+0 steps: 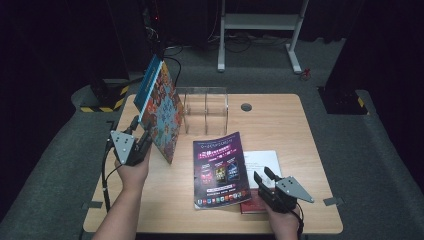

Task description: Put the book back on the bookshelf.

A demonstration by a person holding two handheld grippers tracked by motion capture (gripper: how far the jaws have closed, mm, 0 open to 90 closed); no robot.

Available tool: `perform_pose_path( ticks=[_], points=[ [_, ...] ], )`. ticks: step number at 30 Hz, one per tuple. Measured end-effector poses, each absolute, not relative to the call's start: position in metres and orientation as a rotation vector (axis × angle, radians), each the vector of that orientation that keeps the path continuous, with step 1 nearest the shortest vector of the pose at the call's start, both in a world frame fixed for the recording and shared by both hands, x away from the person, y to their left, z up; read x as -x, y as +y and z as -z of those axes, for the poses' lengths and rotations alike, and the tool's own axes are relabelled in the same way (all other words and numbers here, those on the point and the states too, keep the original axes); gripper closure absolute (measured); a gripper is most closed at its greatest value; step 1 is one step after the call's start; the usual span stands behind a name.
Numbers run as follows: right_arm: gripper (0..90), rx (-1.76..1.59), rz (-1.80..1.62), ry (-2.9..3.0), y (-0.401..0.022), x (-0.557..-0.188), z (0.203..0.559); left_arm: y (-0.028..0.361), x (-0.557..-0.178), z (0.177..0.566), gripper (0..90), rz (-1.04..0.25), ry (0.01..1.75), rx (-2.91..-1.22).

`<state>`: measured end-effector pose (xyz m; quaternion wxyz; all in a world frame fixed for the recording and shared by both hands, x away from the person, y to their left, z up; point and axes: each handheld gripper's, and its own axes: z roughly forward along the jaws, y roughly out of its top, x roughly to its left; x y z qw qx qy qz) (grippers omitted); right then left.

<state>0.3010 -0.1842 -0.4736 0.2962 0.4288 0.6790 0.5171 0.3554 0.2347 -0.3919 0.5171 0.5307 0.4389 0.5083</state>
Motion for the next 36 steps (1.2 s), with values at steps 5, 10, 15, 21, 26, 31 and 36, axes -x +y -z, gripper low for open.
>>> perform_pose_path(
  ticks=[5, 10, 15, 21, 26, 31, 36],
  points=[
    [55.5, -1.144, -1.373, 1.809, -0.184, -0.301, 0.474, 0.238, -0.349, 0.395, 59.5, -1.206, 1.057, -1.288],
    [55.2, -1.143, -1.372, 1.812, -0.183, -0.301, 0.474, 0.242, -0.341, 0.399, 57.6, -1.165, 1.076, -1.31],
    [54.8, -1.141, -1.369, 1.816, -0.182, -0.301, 0.474, 0.249, -0.331, 0.406, 55.8, -1.131, 1.096, -1.339],
    [54.3, -1.146, -1.366, 1.817, -0.182, -0.301, 0.474, 0.258, -0.322, 0.418, 52.9, -1.075, 1.137, -1.401],
    [53.5, -1.15, -1.366, 1.821, -0.182, -0.301, 0.473, 0.261, -0.315, 0.433, 49.1, -0.988, 1.181, -1.477],
    [52.9, -1.154, -1.364, 1.824, -0.182, -0.301, 0.473, 0.259, -0.312, 0.446, 45.0, -0.919, 1.201, -1.537],
    [52.0, -1.153, -1.353, 1.837, -0.18, -0.301, 0.474, 0.253, -0.312, 0.461, 41.4, -0.83, 1.216, -1.619]
  ],
)
